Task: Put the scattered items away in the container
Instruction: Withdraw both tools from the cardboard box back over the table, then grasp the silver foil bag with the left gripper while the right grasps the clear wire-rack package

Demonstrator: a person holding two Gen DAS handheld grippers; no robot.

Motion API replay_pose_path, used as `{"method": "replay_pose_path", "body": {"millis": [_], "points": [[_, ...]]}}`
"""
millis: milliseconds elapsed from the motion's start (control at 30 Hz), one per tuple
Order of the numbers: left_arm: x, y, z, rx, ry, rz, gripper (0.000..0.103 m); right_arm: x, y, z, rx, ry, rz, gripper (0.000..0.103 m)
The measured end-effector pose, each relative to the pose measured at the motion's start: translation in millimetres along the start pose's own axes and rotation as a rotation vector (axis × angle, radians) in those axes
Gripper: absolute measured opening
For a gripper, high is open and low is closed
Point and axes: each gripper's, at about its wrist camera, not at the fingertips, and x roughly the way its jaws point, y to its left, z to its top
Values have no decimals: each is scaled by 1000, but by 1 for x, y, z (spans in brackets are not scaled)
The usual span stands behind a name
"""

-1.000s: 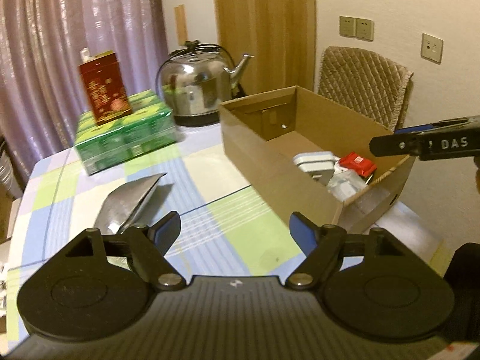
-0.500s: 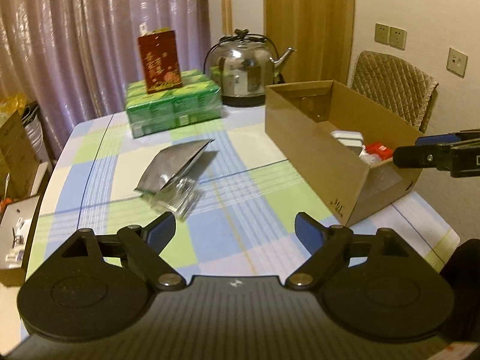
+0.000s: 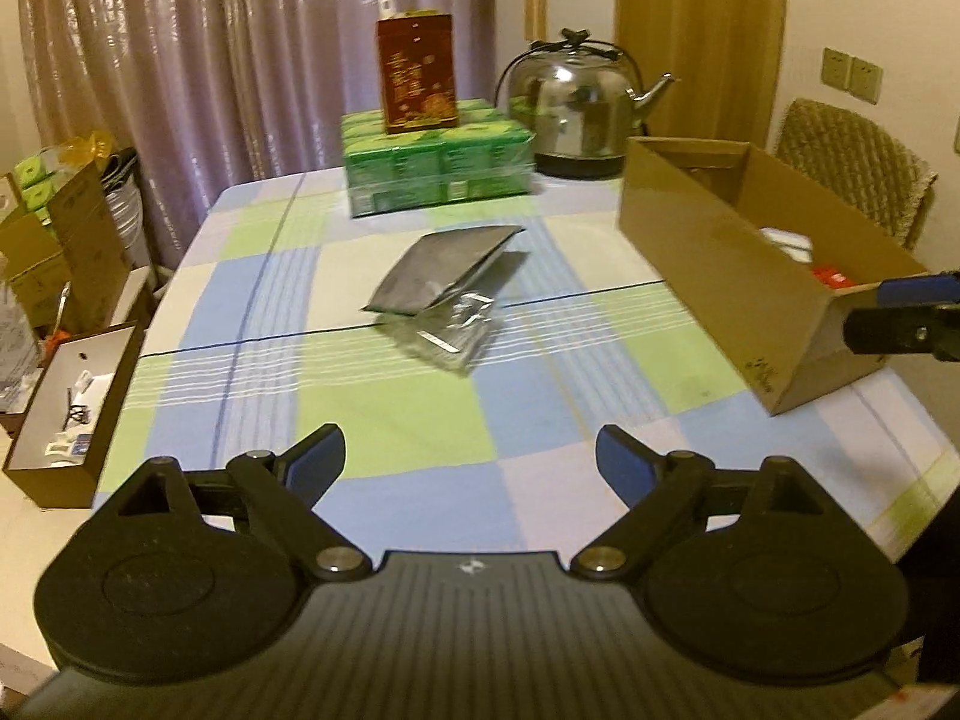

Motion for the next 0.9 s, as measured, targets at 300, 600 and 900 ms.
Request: {"method": "replay_pose_path", "body": {"millis": [300,600,900], "points": [[22,34,-1,10,36,52,89,51,20,13,-76,42,54,95],[71,64,11,38,63,48,89,134,24,31,-175,107,88,99],[136,93,23,61,75,32,89,221,28,41,-261,185,138,99]]}}
